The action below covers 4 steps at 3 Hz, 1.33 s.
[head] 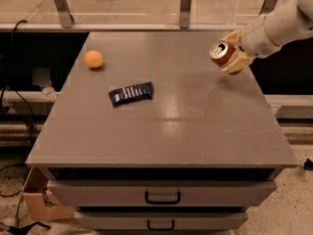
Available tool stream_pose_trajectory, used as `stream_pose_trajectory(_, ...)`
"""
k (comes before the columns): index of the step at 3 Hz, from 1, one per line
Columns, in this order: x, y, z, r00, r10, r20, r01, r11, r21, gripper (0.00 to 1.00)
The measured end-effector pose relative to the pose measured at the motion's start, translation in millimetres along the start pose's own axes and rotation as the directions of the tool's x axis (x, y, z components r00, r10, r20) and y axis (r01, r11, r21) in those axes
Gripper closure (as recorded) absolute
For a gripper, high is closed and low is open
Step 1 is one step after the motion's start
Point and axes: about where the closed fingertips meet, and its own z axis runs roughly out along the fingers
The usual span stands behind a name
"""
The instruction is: Knock coke can over
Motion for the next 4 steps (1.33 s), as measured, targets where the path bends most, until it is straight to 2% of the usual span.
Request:
stream_pose_trajectory(1, -3.0, 24.5, 1.7, 0.977, -0.197, -0.087, 0.183, 0.9718, -0.149, 1.00)
stream_pose_trajectory(2, -5.1, 43.4, 4.6, 0.943, -0.317, -0.101, 0.281, 0.9215, -0.268, 1.00)
stream_pose_trajectory(4, -4.4, 67.9, 18.4, 0.897, -0.437, -0.067, 0.367, 0.8203, -0.439, 1.00)
